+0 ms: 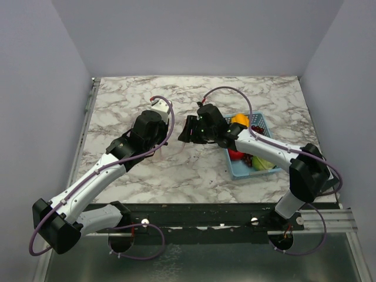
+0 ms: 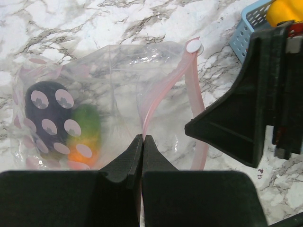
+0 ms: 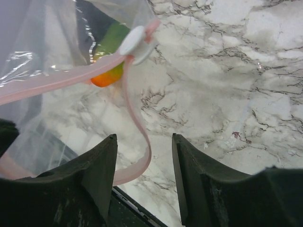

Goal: Place the food in the zip-top bag and seal the zipper
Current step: Adjust the zipper food storage bag at the center of the board.

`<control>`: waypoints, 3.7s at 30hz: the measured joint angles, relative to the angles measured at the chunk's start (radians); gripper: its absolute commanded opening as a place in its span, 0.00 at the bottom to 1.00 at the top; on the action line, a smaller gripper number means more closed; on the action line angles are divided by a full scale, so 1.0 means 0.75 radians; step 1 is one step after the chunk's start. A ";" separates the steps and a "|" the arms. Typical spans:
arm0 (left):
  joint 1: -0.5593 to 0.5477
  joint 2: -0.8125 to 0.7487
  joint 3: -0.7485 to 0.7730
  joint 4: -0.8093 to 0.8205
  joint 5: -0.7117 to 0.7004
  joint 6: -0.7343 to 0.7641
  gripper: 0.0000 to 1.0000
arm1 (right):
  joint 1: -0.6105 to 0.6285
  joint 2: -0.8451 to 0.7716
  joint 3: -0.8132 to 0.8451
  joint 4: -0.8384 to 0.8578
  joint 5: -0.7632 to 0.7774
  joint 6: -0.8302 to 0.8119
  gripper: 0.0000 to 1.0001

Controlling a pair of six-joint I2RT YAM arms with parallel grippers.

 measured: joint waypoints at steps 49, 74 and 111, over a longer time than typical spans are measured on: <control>0.000 -0.015 0.422 -0.331 0.116 -0.156 0.00 | 0.000 -0.117 0.651 -0.555 0.116 -0.341 0.01; 0.001 -0.022 0.406 -0.189 0.186 -0.176 0.00 | -0.001 -0.164 0.564 -0.620 0.272 -0.338 0.01; 0.002 0.015 0.183 -0.135 0.010 -0.049 0.00 | -0.002 -0.066 0.437 -0.514 0.288 -0.315 0.08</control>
